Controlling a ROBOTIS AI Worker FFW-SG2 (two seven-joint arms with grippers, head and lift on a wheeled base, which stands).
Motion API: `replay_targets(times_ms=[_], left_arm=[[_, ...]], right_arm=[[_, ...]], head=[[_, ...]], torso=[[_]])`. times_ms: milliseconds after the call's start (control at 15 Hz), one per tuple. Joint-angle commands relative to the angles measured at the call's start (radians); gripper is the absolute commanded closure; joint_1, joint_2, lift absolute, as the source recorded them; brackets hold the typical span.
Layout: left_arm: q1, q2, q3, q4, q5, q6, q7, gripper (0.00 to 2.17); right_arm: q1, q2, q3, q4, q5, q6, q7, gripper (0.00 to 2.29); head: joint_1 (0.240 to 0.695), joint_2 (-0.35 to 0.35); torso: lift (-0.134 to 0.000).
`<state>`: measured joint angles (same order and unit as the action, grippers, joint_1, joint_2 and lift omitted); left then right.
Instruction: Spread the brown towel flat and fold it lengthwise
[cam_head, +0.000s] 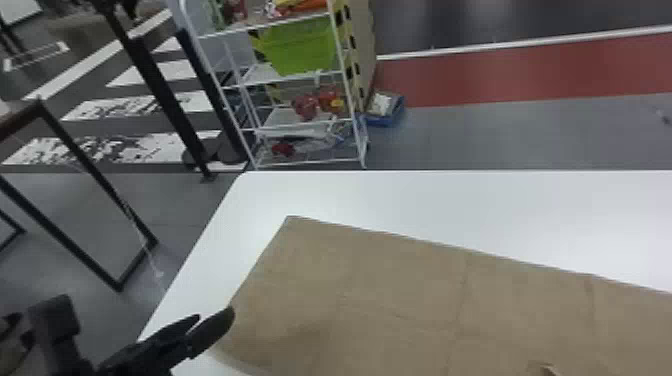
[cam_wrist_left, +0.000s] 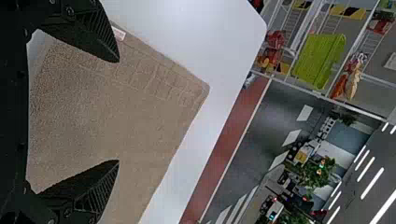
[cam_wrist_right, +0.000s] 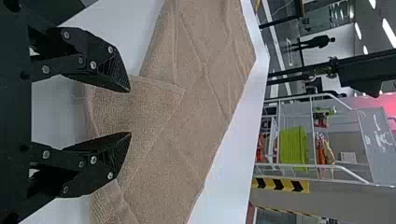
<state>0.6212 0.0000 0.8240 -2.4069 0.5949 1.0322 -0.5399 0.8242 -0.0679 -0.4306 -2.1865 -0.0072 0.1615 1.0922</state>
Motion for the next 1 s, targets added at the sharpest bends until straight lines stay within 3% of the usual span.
replay_targets(times_ms=[0, 333, 467, 933], left_arm=[[-0.003, -0.003, -0.002, 0.0, -0.004, -0.005, 0.0, 0.14], [-0.006, -0.003, -0.026, 0.002, -0.038, -0.005, 0.005, 0.14], [-0.006, -0.003, -0.026, 0.003, -0.041, -0.005, 0.006, 0.14], [-0.006, -0.003, -0.026, 0.02, -0.043, -0.024, -0.003, 0.14]], right_arm=[[0.01, -0.024, -0.017, 0.014, 0.007, -0.03, 0.0, 0.7], [0.01, -0.055, 0.003, 0.024, 0.055, -0.027, 0.0, 0.68], [0.012, -0.056, 0.02, 0.021, 0.058, -0.033, 0.006, 0.42], [-0.005, -0.067, 0.089, 0.045, 0.136, -0.015, -0.029, 0.43]], head=[[0.695, 0.323], [0.695, 0.29], [0.695, 0.293], [0.695, 0.339]], torso=[[-0.123], [-0.123], [-0.123], [-0.123]])
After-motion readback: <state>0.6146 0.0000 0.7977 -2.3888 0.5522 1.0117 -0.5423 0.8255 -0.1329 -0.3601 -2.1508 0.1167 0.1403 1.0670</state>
